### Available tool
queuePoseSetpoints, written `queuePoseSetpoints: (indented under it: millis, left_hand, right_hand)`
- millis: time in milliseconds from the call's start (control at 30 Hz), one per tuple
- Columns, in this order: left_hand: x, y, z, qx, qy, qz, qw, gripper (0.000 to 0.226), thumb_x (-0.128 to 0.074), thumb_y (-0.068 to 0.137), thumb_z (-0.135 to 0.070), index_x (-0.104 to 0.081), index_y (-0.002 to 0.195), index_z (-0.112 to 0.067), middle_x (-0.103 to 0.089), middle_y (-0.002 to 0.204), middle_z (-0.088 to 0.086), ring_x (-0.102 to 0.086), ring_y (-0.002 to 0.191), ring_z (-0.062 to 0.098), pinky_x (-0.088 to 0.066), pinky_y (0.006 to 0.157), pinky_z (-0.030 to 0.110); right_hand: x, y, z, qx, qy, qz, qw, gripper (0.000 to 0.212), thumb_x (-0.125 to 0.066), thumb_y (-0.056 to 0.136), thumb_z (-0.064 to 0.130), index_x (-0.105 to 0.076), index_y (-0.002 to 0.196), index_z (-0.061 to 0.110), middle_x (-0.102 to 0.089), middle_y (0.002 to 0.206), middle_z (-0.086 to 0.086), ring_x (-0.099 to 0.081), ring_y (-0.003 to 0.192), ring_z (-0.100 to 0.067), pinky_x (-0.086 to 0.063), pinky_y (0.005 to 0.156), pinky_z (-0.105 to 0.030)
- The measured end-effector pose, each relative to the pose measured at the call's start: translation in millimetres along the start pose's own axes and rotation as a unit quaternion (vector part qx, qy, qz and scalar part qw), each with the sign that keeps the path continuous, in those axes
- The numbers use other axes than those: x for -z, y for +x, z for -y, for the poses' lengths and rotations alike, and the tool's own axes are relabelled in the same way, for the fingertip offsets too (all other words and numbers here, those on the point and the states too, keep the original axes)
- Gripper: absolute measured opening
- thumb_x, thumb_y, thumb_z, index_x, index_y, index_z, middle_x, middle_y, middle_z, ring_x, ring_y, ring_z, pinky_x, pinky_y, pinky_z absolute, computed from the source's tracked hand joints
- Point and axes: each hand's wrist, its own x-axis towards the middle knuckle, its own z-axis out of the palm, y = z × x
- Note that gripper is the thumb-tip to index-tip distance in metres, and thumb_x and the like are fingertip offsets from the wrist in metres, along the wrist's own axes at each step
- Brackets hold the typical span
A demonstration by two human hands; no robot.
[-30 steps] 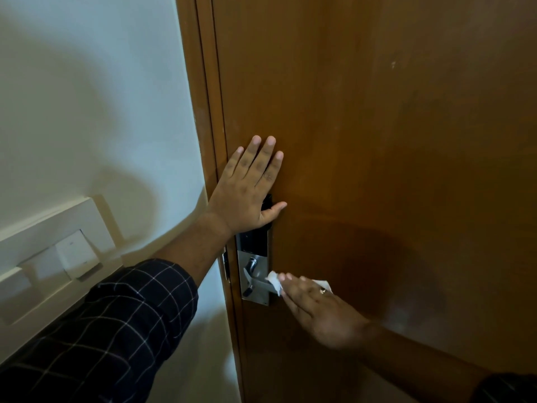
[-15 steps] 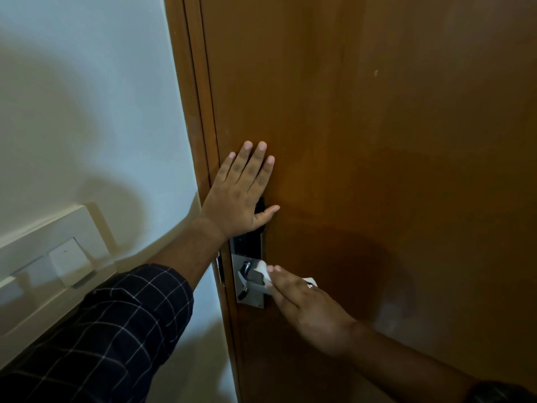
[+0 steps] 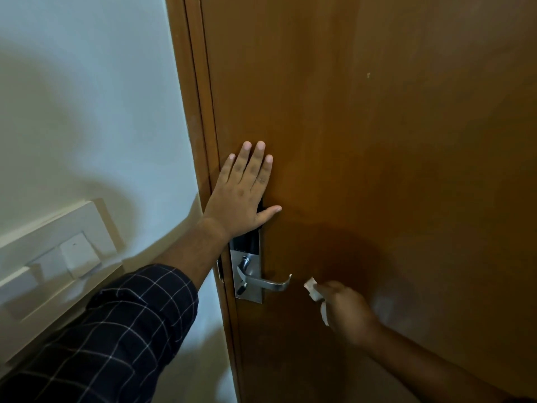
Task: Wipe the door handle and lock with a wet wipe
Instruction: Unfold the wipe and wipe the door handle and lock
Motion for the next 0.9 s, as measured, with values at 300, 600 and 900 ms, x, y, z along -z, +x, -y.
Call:
queuePoseSetpoints:
  millis: [300, 600, 900]
  left_hand:
    - [15, -6, -8, 0.024, -0.015, 0.041, 0.999, 0.096, -0.025, 0.091, -0.074, -0.003, 0.157, -0.008, -0.004, 0.167, 0.019, -0.002, 0.154, 0.035, -0.013, 0.123, 0.052]
    - [39, -56, -71, 0.013, 0.049, 0.158, 0.986, 0.066, -0.042, 0.101, -0.032, -0.015, 0.155, -0.007, -0.013, 0.165, 0.02, -0.013, 0.153, 0.037, -0.017, 0.123, 0.05]
    - [83, -92, -164, 0.328, -0.179, 0.243, 0.895, 0.041, -0.056, 0.098, -0.027, -0.055, 0.136, -0.012, -0.052, 0.146, 0.016, -0.056, 0.126, 0.028, -0.048, 0.1, 0.034]
  right_hand:
    - [16, 15, 27, -0.013, -0.195, 0.121, 0.973, 0.045, -0.053, 0.093, 0.002, -0.046, 0.138, 0.01, -0.045, 0.137, -0.013, -0.054, 0.112, -0.028, -0.051, 0.093, -0.04]
    - [14, 20, 11, 0.166, -0.081, -0.03, 0.982, 0.062, -0.054, 0.089, 0.007, -0.032, 0.145, 0.022, -0.049, 0.125, -0.008, -0.057, 0.094, -0.025, -0.05, 0.071, -0.034]
    - [-11, -8, -11, -0.002, 0.323, 0.173, 0.93, 0.021, -0.056, 0.089, 0.004, -0.067, 0.101, 0.015, -0.066, 0.108, -0.011, -0.065, 0.091, -0.024, -0.056, 0.075, -0.031]
